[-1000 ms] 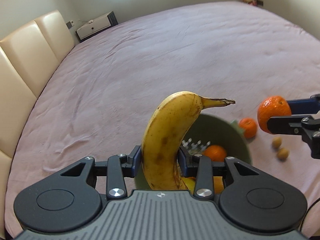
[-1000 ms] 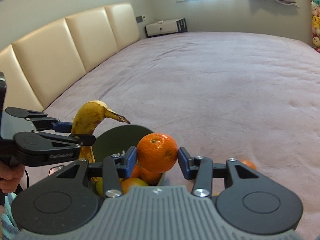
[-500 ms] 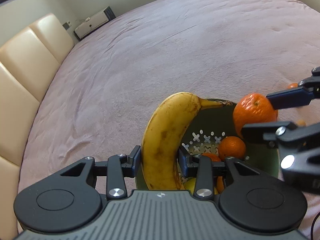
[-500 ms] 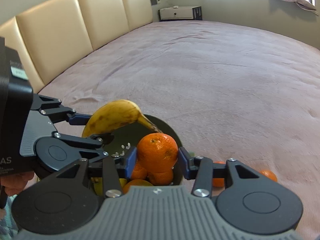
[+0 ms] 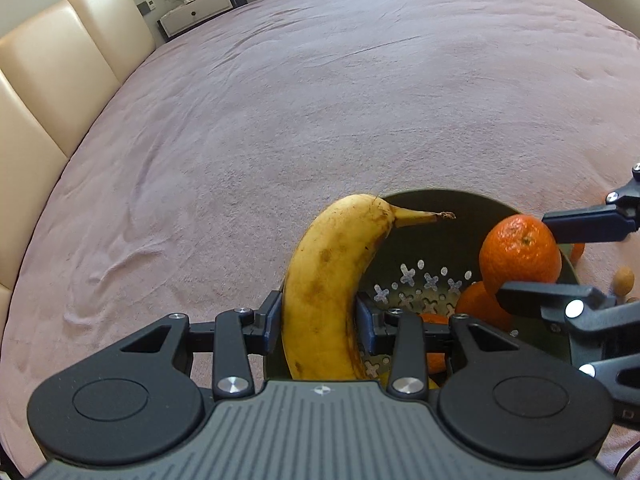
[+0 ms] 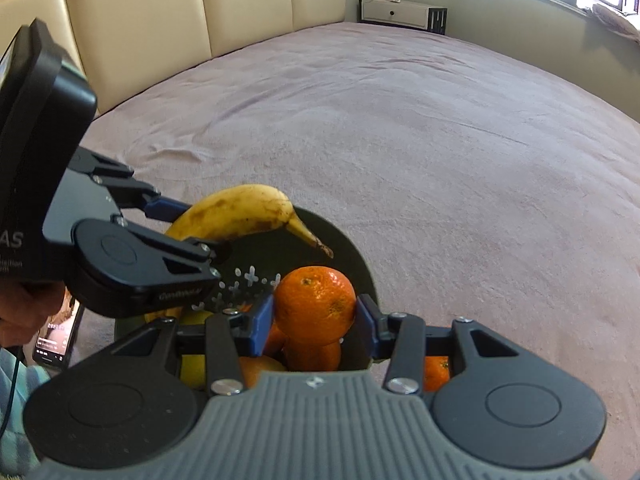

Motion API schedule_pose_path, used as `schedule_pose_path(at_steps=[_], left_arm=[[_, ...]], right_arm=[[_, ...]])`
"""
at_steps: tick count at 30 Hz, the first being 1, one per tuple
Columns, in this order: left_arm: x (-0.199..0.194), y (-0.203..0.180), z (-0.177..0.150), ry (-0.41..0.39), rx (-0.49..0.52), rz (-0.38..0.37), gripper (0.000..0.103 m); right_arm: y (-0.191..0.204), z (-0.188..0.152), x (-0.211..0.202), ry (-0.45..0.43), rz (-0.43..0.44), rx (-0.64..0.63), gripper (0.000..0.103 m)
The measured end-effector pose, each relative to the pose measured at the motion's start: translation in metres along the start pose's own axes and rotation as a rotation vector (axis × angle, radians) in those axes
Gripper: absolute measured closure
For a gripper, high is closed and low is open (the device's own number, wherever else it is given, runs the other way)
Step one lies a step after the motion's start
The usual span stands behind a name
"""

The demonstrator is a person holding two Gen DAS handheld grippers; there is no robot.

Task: Organize fruits
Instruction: 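Carry the banana and mandarin over the green colander with both grippers, then lower the banana and mandarin into the colander and open both grippers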

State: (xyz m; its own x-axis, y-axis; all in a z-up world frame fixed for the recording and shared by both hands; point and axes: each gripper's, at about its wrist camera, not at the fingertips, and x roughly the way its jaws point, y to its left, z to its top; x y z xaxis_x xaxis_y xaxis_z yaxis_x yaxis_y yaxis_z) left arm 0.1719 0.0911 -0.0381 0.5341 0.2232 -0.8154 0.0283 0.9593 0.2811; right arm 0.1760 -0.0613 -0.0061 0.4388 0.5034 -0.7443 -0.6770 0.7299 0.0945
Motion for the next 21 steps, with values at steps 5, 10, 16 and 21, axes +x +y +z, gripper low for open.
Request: schedule_pose_path(at_steps=[5, 10, 16, 21], left_arm=[[-0.004, -0.005, -0.002, -0.007, 0.054, -0.015, 0.059], [-0.002, -0.008, -0.003, 0.012, 0.091, -0.032, 0.059], [0.002, -0.007, -0.002, 0.026, 0.068, -0.02, 0.058], [0.003, 0.009, -0.003, 0.067, -0.042, -0.089, 0.058]], right_arm=[[0.0, 0.001, 0.004, 0.01, -0.002, -0.005, 0.06], [-0.002, 0.003, 0.004, 0.011, -0.005, -0.002, 0.06], [0.0, 0.003, 0.007, 0.023, -0.006, -0.007, 0.06], [0.002, 0.005, 0.01, 0.027, -0.005, -0.008, 0.06]])
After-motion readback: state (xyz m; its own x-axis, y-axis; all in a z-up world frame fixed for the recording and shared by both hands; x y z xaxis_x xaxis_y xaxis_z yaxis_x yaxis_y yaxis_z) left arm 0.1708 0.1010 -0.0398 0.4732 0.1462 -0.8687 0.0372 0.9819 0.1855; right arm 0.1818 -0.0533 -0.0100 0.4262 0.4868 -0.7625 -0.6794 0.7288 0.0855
